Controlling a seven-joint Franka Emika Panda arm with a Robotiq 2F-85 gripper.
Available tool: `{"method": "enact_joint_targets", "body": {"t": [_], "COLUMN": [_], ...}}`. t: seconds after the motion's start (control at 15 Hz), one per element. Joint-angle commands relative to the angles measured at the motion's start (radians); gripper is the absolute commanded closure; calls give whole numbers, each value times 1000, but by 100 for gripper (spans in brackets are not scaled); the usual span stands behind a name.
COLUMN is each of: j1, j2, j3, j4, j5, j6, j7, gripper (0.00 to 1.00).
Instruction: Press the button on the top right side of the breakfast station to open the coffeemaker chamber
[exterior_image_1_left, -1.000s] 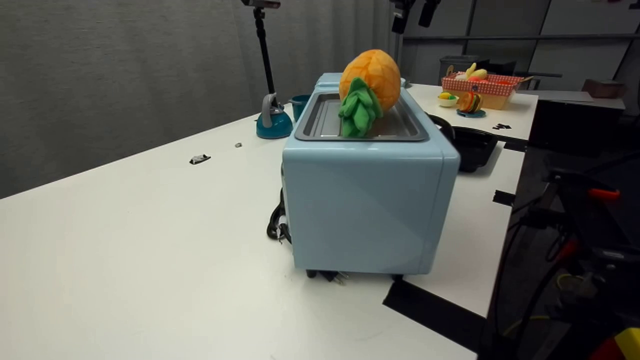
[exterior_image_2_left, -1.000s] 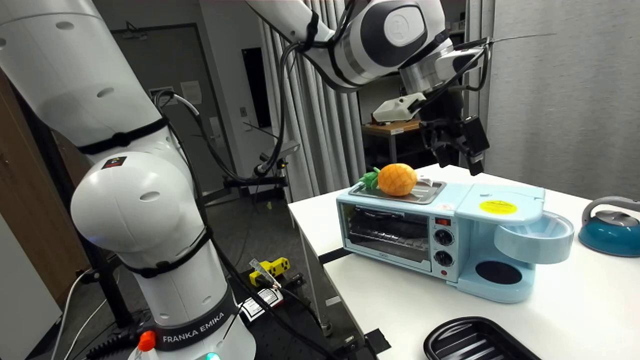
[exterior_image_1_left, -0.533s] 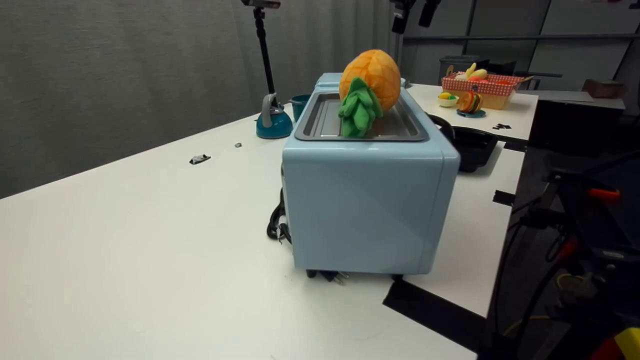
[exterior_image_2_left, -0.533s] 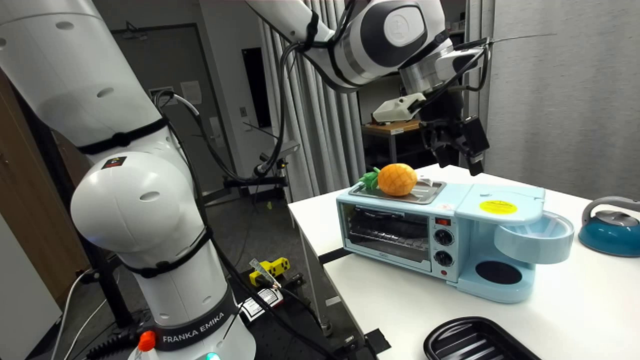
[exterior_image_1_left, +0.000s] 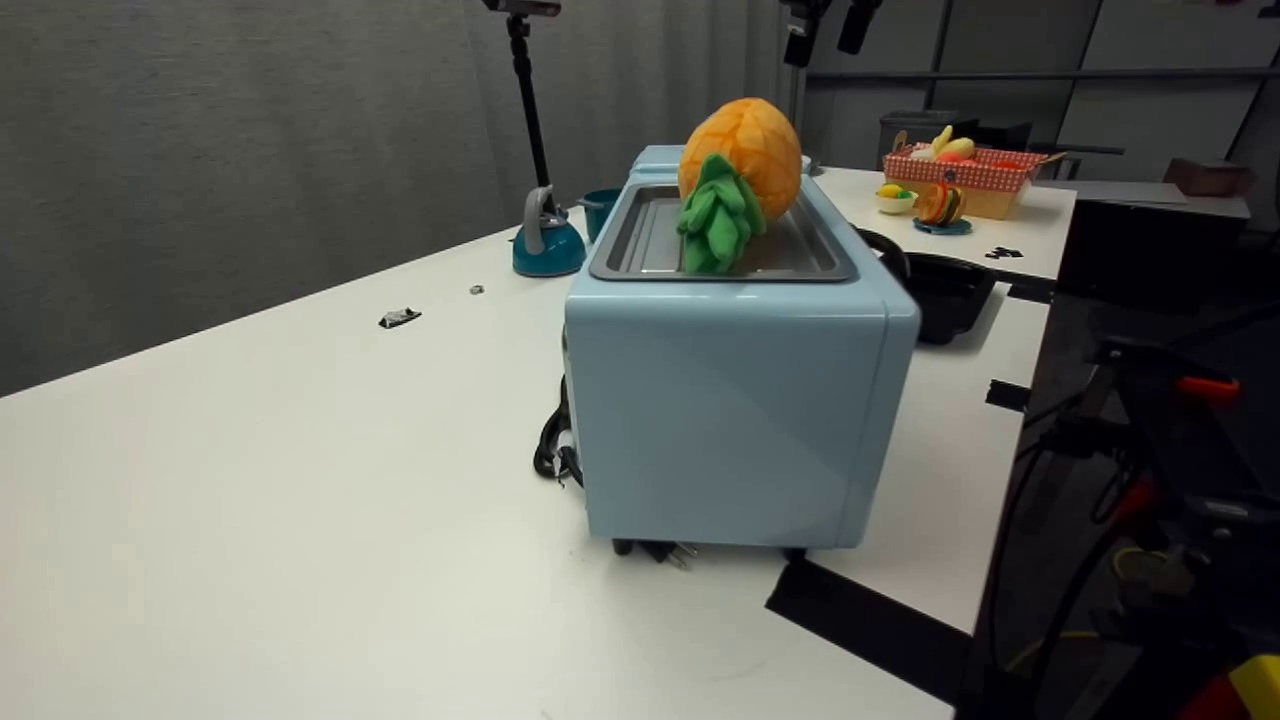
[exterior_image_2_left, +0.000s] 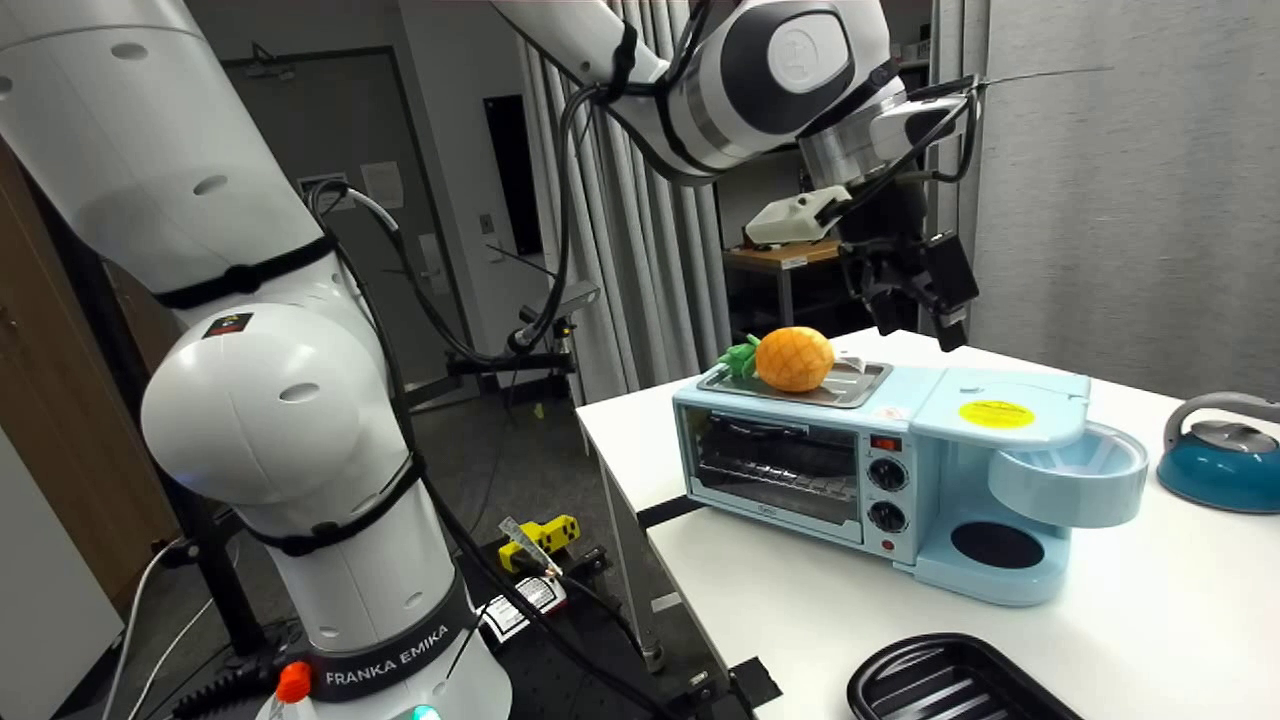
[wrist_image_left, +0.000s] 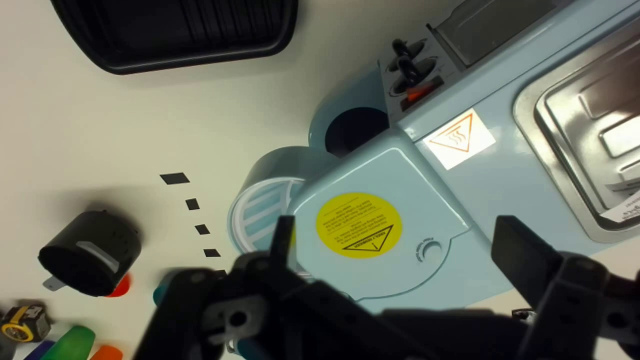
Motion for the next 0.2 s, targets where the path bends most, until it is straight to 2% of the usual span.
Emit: {"method": "enact_joint_targets", "body": {"t": [0.0, 0.13], "j1": [-15, -15], "j2": [0, 0], "j3": [14, 14], "j4": [1, 1], "j5": [6, 6], "j6": [-1, -1], "j7": [-6, -6], "gripper": [0, 0]}}
